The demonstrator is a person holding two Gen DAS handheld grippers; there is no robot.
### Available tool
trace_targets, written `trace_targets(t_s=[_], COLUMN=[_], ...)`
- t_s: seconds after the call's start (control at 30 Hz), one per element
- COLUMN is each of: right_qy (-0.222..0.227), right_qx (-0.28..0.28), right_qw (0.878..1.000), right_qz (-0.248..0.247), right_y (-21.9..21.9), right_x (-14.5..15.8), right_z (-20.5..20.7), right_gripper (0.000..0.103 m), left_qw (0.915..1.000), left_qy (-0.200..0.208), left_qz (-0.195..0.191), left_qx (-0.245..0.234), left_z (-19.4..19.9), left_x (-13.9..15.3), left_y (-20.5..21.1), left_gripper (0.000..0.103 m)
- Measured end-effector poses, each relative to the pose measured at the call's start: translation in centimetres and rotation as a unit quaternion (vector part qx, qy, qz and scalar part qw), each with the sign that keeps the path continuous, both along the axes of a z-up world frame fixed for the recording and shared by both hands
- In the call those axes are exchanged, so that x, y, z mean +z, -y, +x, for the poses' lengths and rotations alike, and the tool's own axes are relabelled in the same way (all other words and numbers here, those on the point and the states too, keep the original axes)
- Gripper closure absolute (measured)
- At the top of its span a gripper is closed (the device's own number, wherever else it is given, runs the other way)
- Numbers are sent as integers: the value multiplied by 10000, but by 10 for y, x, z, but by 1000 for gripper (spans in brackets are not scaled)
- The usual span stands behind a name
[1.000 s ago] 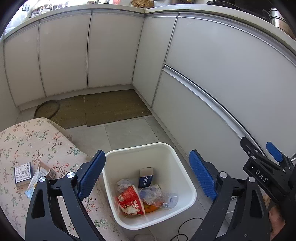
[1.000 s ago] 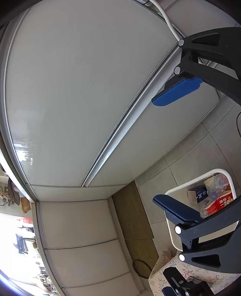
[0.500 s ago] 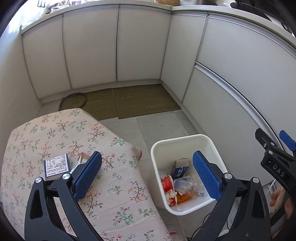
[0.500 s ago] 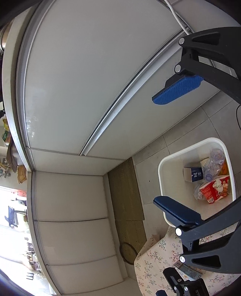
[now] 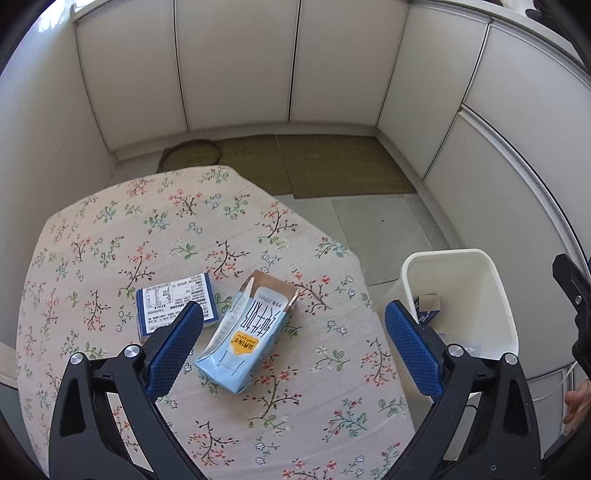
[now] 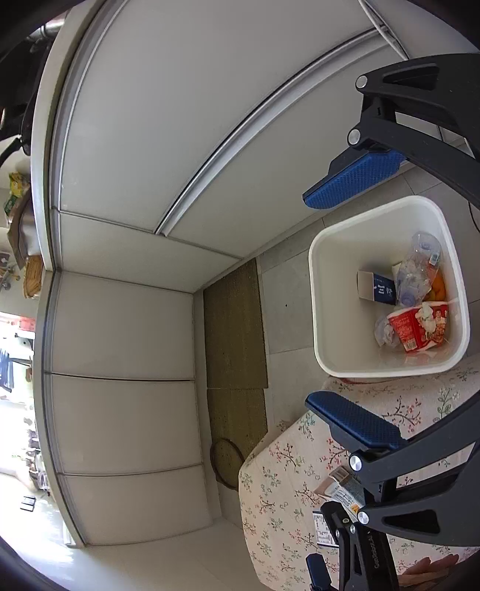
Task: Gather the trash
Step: 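Move both tools back over the table toward the carton and box, then grasp the light-blue milk carton with the left tool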
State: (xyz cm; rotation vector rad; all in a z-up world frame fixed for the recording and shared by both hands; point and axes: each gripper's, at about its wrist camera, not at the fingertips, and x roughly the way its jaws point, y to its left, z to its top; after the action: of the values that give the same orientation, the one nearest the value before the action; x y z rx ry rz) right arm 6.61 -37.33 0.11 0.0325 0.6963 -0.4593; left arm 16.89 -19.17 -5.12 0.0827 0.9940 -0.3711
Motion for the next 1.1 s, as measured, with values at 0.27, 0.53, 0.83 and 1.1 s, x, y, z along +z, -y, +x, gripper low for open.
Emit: trace_targets(t_s=[0.27, 0.53, 0.83, 1.1], right_qy=[-123, -285, -458, -678], right_qx=[139, 95, 150, 670], right_qw=[9997, 9992, 9983, 9941], right_qz=[174, 280, 324, 517], right_y=[-13, -7, -14, -51], right_x=[-3, -11, -19, -36], right_z=[14, 17, 29, 57], right_gripper=[7, 7, 7, 7], left_qw=[9954, 9888, 9894, 9996], left_qy=[-905, -1119, -1046, -258], left_qz=[172, 924, 758, -63], left_qx=[-264, -358, -660, -3], left_z=[26, 39, 33, 13], left_x=[-50, -88, -75, 14], left_y=[-5, 6, 14, -64], left_gripper=[9, 10, 47, 47])
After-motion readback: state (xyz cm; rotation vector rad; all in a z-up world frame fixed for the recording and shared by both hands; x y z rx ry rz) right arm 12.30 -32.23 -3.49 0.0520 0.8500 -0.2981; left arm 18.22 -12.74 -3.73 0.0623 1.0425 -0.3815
